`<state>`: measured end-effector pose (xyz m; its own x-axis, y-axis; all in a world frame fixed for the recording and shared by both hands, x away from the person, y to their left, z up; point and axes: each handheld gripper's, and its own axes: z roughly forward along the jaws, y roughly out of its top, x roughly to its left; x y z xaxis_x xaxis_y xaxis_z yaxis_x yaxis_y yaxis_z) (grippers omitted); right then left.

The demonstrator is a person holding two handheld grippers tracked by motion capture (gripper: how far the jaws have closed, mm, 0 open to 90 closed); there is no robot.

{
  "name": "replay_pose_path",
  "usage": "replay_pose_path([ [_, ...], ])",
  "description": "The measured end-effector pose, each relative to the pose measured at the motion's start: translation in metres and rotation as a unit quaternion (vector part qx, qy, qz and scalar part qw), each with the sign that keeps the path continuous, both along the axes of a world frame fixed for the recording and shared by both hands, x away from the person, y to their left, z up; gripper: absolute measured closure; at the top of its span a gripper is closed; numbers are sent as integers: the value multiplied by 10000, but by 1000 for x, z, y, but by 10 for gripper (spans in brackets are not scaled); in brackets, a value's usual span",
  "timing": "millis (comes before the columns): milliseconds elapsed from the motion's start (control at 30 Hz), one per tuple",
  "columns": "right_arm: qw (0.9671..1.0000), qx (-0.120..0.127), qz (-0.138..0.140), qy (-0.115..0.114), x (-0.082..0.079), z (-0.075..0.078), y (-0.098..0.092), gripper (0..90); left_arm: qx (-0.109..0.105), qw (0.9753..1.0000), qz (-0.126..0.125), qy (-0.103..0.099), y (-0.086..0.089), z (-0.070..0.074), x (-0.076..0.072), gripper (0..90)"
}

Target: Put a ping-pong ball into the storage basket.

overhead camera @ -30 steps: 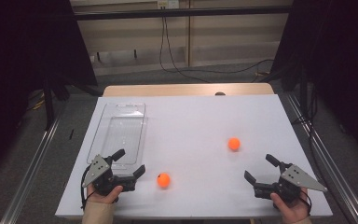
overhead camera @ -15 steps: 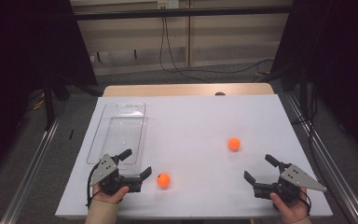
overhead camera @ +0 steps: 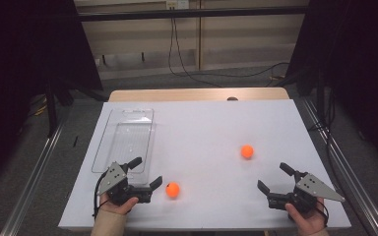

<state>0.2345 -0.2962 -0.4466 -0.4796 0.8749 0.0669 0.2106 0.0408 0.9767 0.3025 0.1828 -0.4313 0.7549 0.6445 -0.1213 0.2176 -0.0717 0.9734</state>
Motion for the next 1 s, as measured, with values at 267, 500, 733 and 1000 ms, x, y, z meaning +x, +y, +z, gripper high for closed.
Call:
replay_pose_path([
  [267,10000,0,2,-18,0,0,0,18,-1,10000,-18,-24,-3,2,0,18],
  [500,10000,4,9,-22,0,0,0,18,39,9999,-113,-18,-6,3,-1,19],
  [733,10000,10,16,-21,0,0,0,18,34,9999,-167,-7,-9,5,-2,24],
  [1000,10000,18,19,-17,0,0,0,18,63,9996,-268,60,-16,5,-2,25],
])
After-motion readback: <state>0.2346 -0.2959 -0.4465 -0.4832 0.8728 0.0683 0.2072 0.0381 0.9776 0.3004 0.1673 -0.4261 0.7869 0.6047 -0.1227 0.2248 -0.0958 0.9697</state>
